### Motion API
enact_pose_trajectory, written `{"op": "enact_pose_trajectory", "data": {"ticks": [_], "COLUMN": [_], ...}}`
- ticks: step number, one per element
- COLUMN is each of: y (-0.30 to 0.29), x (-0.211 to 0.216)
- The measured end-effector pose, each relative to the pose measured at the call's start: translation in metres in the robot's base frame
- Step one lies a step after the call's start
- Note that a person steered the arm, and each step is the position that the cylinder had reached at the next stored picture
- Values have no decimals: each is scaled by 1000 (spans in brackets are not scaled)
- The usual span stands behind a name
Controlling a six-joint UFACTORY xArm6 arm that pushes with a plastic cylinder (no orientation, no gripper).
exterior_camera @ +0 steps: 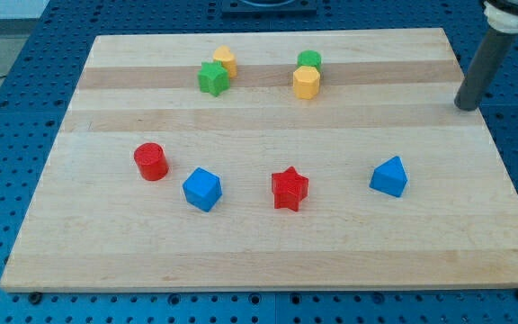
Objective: Move the blue triangle into red star
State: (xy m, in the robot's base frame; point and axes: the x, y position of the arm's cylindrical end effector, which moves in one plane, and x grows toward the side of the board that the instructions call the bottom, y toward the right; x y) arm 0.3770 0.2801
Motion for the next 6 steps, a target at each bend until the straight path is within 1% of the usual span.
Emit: {"op": "enact_pose_trajectory", "data": {"ticks": [1, 2, 3, 4, 5, 6], "y": [14, 24, 24, -16, -108, -179], "x": [32, 47, 88, 128, 115, 114]}}
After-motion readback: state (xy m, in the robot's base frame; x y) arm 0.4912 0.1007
